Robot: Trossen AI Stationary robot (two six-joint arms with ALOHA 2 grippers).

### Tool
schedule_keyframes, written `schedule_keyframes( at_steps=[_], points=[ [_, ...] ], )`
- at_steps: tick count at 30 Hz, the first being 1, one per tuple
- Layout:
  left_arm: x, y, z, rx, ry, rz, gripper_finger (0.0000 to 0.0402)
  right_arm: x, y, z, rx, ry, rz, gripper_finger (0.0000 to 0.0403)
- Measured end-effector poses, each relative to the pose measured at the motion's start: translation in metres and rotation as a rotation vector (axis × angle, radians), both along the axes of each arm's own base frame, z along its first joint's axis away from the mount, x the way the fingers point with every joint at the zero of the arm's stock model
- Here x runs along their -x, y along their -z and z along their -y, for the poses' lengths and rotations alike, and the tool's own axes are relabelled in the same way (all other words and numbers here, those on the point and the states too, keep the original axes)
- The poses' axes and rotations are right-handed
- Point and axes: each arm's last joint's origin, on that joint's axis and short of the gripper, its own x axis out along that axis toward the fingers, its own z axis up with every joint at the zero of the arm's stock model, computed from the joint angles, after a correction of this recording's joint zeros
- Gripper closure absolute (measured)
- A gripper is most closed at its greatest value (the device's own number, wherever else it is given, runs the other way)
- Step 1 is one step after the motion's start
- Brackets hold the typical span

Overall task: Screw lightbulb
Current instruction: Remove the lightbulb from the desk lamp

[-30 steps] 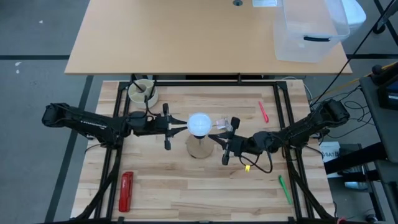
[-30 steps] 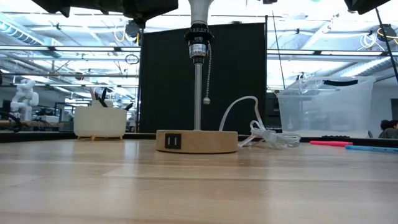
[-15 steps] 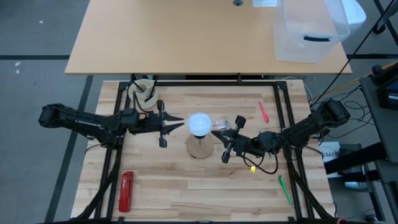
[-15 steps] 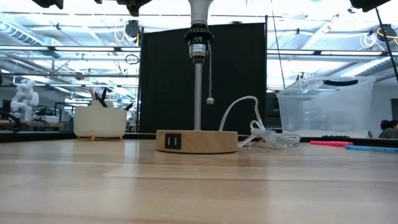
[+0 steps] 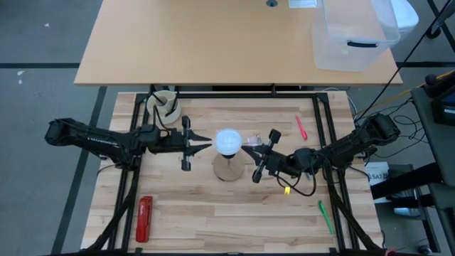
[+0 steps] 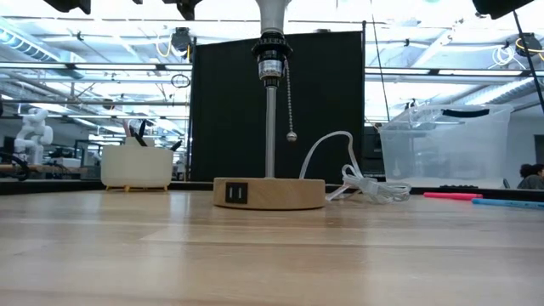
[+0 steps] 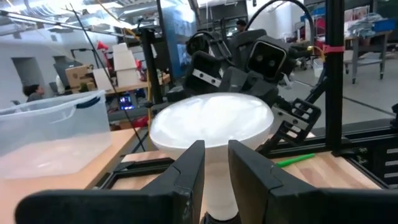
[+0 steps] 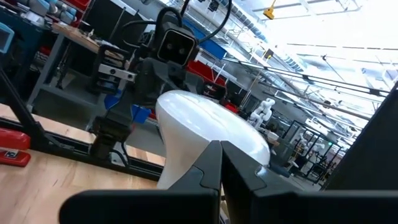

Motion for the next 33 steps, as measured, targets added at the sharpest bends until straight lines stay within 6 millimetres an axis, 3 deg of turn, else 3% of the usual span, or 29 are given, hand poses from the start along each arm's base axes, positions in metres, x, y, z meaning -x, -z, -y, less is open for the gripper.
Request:
schedule_keyframes(
  at_steps=[14,33],
  points=[
    [-0.011,0.007,0.002,0.008,0.027,0.006,0.0325,-0.001,0.000,0.004,-0.018,0.015,0.011,0.0403],
    [-0.011,0.008,0.009,0.025,0.075,0.000,0.0325,-0.002,0.000,0.012,-0.034,0.066,0.013,0.0403]
  ],
)
